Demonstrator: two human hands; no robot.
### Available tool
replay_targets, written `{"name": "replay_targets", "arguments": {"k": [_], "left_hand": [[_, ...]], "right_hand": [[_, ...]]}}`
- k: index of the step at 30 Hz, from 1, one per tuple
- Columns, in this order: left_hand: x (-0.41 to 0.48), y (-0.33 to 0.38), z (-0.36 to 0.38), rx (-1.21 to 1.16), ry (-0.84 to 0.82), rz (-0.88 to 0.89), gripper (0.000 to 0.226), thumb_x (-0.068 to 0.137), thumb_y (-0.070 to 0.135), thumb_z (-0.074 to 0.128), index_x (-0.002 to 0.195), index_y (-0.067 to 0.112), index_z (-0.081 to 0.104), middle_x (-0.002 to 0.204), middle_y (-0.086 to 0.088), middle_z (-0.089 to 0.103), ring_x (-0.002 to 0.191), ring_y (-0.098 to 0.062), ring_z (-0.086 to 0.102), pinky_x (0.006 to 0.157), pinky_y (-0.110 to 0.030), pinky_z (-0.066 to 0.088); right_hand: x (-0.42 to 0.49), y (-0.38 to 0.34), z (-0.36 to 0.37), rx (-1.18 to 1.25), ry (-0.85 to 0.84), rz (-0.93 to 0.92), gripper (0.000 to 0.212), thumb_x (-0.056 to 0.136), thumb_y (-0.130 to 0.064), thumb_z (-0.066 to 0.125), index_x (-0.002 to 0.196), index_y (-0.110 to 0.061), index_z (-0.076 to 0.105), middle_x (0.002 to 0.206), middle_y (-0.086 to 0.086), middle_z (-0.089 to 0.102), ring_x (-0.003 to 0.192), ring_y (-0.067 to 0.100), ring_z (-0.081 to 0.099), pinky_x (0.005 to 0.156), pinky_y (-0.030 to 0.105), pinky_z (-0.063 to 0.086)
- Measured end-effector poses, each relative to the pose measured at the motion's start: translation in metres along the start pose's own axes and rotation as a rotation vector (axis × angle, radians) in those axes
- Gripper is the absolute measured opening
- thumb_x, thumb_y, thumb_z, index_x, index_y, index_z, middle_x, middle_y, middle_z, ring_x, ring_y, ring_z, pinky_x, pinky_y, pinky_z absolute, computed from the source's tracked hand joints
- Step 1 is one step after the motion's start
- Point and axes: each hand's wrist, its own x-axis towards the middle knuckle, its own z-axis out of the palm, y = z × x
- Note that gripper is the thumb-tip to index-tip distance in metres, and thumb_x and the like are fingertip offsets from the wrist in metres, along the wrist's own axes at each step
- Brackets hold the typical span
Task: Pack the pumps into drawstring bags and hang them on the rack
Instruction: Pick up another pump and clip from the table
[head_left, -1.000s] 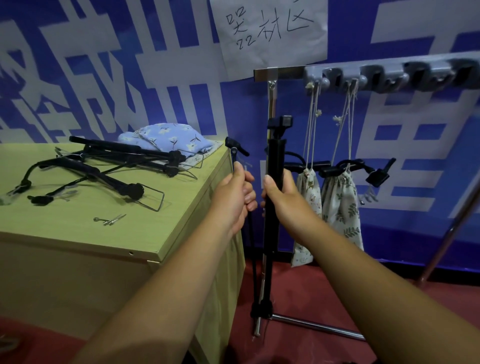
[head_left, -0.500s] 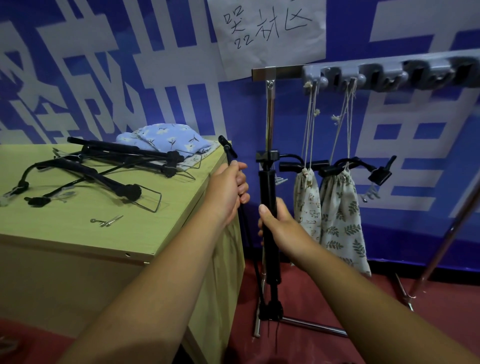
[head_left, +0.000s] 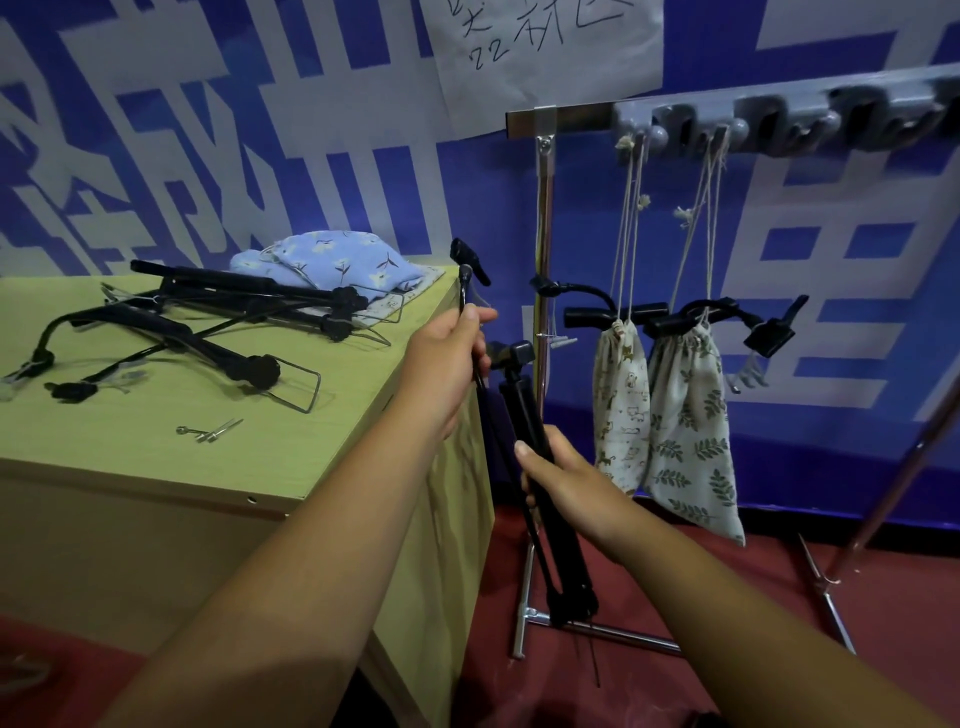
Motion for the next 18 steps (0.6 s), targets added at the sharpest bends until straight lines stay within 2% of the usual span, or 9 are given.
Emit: {"name": "replay_targets", "arguments": {"k": [3, 5, 7, 9, 11, 12, 14, 16, 18], "left_hand": [[-0.003, 0.003, 0.001, 0.097, -0.017, 0.052, 0.032, 0.112, 0.032, 0.049, 0.112, 0.019, 0.079, 0.076, 0.003, 0.056, 0.061, -0.005, 0.057, 0.068, -0.02, 0.047], [-0.006, 0.006, 0.002, 0.156, -0.03, 0.071, 0.032, 0.111, 0.037, 0.051, 0.107, 0.022, 0.079, 0.082, 0.001, 0.065, 0.065, 0.004, 0.061, 0.069, -0.022, 0.044], [-0.008, 0.008, 0.003, 0.195, -0.043, 0.077, 0.033, 0.11, 0.04, 0.052, 0.102, 0.023, 0.078, 0.09, 0.0, 0.072, 0.069, 0.014, 0.062, 0.071, -0.023, 0.043], [-0.007, 0.006, 0.002, 0.191, -0.052, 0.074, 0.033, 0.11, 0.043, 0.053, 0.104, 0.024, 0.079, 0.091, 0.003, 0.074, 0.071, 0.015, 0.064, 0.073, -0.022, 0.043], [-0.006, 0.003, 0.0, 0.205, -0.056, 0.075, 0.033, 0.109, 0.047, 0.054, 0.107, 0.027, 0.08, 0.095, 0.006, 0.076, 0.079, 0.013, 0.067, 0.077, -0.021, 0.045], [-0.005, 0.001, 0.0, 0.222, -0.058, 0.08, 0.033, 0.108, 0.048, 0.054, 0.106, 0.028, 0.08, 0.097, 0.007, 0.078, 0.084, 0.01, 0.068, 0.079, -0.02, 0.046], [-0.003, -0.003, -0.003, 0.244, -0.079, 0.08, 0.034, 0.109, 0.049, 0.052, 0.109, 0.028, 0.078, 0.101, 0.01, 0.08, 0.089, 0.006, 0.07, 0.077, -0.014, 0.048], [-0.003, -0.006, -0.005, 0.291, -0.147, 0.073, 0.036, 0.11, 0.051, 0.049, 0.115, 0.028, 0.076, 0.107, 0.015, 0.079, 0.094, 0.01, 0.069, 0.078, -0.009, 0.048], [-0.004, -0.012, -0.008, 0.325, -0.23, 0.063, 0.037, 0.107, 0.057, 0.051, 0.124, 0.032, 0.073, 0.114, 0.018, 0.078, 0.109, 0.007, 0.068, 0.097, -0.019, 0.049]], "right_hand": [[0.0, -0.003, 0.001, 0.014, 0.005, -0.029, 0.031, 0.097, -0.067, 0.068, 0.127, -0.058, 0.062, 0.103, -0.025, 0.077, 0.097, 0.002, 0.076, 0.098, 0.039, 0.058], [-0.002, -0.005, 0.003, 0.071, 0.014, -0.055, 0.039, 0.093, -0.054, 0.081, 0.13, -0.049, 0.066, 0.119, -0.021, 0.078, 0.11, 0.003, 0.076, 0.103, 0.038, 0.057], [-0.002, -0.005, 0.004, 0.111, 0.015, -0.074, 0.046, 0.092, -0.038, 0.087, 0.133, -0.039, 0.068, 0.124, -0.014, 0.08, 0.114, 0.008, 0.076, 0.102, 0.034, 0.057], [-0.002, -0.004, 0.004, 0.105, 0.019, -0.087, 0.043, 0.093, -0.027, 0.087, 0.132, -0.033, 0.07, 0.119, -0.013, 0.081, 0.109, 0.005, 0.077, 0.092, 0.023, 0.058], [0.0, -0.001, 0.001, 0.075, 0.028, -0.088, 0.035, 0.096, -0.021, 0.083, 0.127, -0.032, 0.072, 0.103, -0.02, 0.081, 0.094, -0.004, 0.076, 0.077, 0.011, 0.054], [0.002, 0.001, 0.0, 0.052, 0.034, -0.082, 0.028, 0.097, -0.02, 0.082, 0.121, -0.033, 0.073, 0.092, -0.022, 0.08, 0.084, -0.006, 0.075, 0.07, 0.008, 0.052], [0.005, 0.004, -0.001, 0.017, 0.034, -0.069, 0.022, 0.098, -0.022, 0.08, 0.102, -0.042, 0.072, 0.075, -0.019, 0.073, 0.066, -0.001, 0.069, 0.063, 0.015, 0.05], [0.006, 0.007, -0.001, 0.008, 0.024, -0.041, 0.026, 0.098, -0.027, 0.079, 0.087, -0.049, 0.071, 0.068, -0.012, 0.066, 0.061, 0.011, 0.061, 0.064, 0.029, 0.049], [0.006, 0.013, 0.0, 0.038, -0.006, -0.017, 0.026, 0.096, -0.025, 0.079, 0.085, -0.047, 0.071, 0.068, -0.002, 0.06, 0.061, 0.019, 0.056, 0.063, 0.037, 0.048]]}}
